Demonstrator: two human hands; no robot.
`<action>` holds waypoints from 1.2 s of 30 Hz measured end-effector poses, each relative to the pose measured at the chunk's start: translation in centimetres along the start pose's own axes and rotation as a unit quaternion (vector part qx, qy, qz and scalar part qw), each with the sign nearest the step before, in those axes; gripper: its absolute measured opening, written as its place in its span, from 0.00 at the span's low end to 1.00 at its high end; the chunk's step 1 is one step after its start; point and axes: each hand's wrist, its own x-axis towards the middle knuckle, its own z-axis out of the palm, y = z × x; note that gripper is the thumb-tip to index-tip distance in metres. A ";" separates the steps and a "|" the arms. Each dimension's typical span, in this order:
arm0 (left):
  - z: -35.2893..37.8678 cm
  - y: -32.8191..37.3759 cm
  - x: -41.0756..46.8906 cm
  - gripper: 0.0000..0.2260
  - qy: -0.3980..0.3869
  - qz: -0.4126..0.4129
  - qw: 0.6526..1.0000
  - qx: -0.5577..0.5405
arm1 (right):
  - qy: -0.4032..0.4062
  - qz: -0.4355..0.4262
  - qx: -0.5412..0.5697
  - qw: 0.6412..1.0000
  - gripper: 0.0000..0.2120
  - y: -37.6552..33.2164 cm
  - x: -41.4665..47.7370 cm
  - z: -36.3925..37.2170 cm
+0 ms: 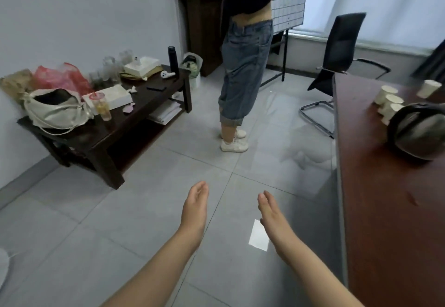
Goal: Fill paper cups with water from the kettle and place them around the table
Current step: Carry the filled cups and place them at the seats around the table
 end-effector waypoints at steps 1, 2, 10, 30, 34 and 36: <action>0.5 0.3 1.1 0.15 -0.009 -0.001 1.000 -0.001 | 0.008 0.005 0.004 1.000 0.28 -0.4 0.7 0.0; 1.2 0.5 2.6 0.15 -0.026 -0.001 1.000 0.004 | 0.021 0.011 0.011 1.000 0.28 -0.9 1.8 0.0; 8.6 4.5 15.3 0.14 -0.145 0.009 0.989 0.030 | 0.117 0.011 0.063 0.991 0.27 -5.5 12.9 -3.3; 31.2 13.2 41.0 0.09 -0.401 0.028 0.909 0.107 | 0.329 0.074 0.098 0.936 0.26 -14.2 32.9 -16.3; 36.6 14.5 45.3 0.10 -0.455 0.036 0.880 0.128 | 0.357 0.098 0.159 0.915 0.31 -14.9 36.4 -18.6; 39.7 14.9 46.6 0.09 -0.481 0.030 0.866 0.134 | 0.386 0.109 0.189 0.896 0.34 -15.0 38.1 -19.9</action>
